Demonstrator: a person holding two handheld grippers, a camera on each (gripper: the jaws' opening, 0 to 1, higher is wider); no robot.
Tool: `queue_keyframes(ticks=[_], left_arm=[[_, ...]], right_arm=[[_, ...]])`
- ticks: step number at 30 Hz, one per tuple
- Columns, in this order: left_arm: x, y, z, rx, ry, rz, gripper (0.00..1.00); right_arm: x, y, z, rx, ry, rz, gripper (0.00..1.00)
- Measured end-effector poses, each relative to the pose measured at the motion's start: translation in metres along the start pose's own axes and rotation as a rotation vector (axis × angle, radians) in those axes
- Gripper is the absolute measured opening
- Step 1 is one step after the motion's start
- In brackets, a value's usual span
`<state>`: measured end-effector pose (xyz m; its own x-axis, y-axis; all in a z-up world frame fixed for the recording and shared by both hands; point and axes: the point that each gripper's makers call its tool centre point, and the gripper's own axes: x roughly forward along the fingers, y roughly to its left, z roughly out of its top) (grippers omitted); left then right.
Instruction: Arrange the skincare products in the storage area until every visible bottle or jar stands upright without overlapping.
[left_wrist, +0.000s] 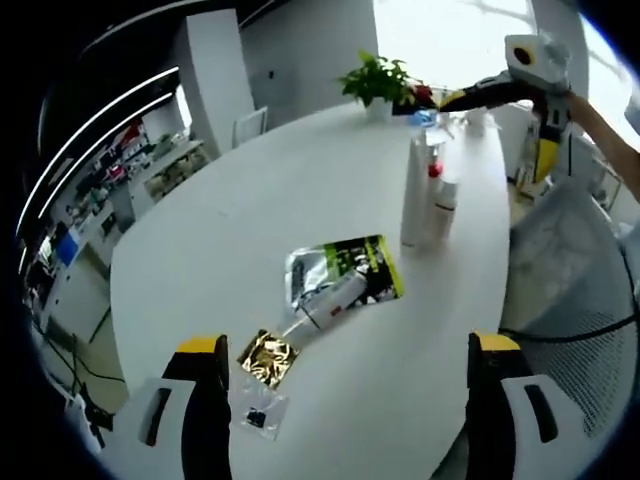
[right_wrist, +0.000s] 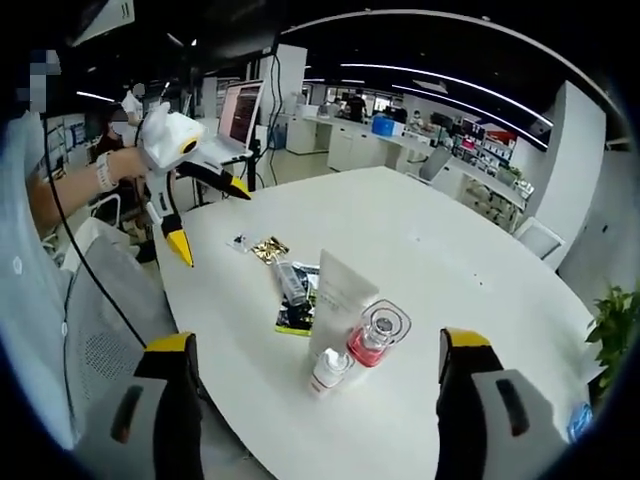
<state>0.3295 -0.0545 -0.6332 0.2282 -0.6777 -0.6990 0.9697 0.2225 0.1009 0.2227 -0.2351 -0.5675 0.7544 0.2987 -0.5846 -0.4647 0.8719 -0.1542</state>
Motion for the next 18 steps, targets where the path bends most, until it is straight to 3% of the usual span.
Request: queue_keyframes(ticks=[9,15,18], left_arm=[[0.029,0.012,-0.008,0.058,0.030,-0.044,0.97],[0.047,0.024,-0.014,0.085,0.049,-0.062,0.88],[0.055,0.026,-0.018,0.108,0.065,-0.080,0.79]], right_arm=[[-0.005,-0.004,-0.014,0.045,0.030,0.000,0.81],[-0.007,-0.005,-0.019,0.065,0.040,-0.002,0.69],[-0.007,-0.005,-0.020,0.069,0.040,-0.005,0.64]])
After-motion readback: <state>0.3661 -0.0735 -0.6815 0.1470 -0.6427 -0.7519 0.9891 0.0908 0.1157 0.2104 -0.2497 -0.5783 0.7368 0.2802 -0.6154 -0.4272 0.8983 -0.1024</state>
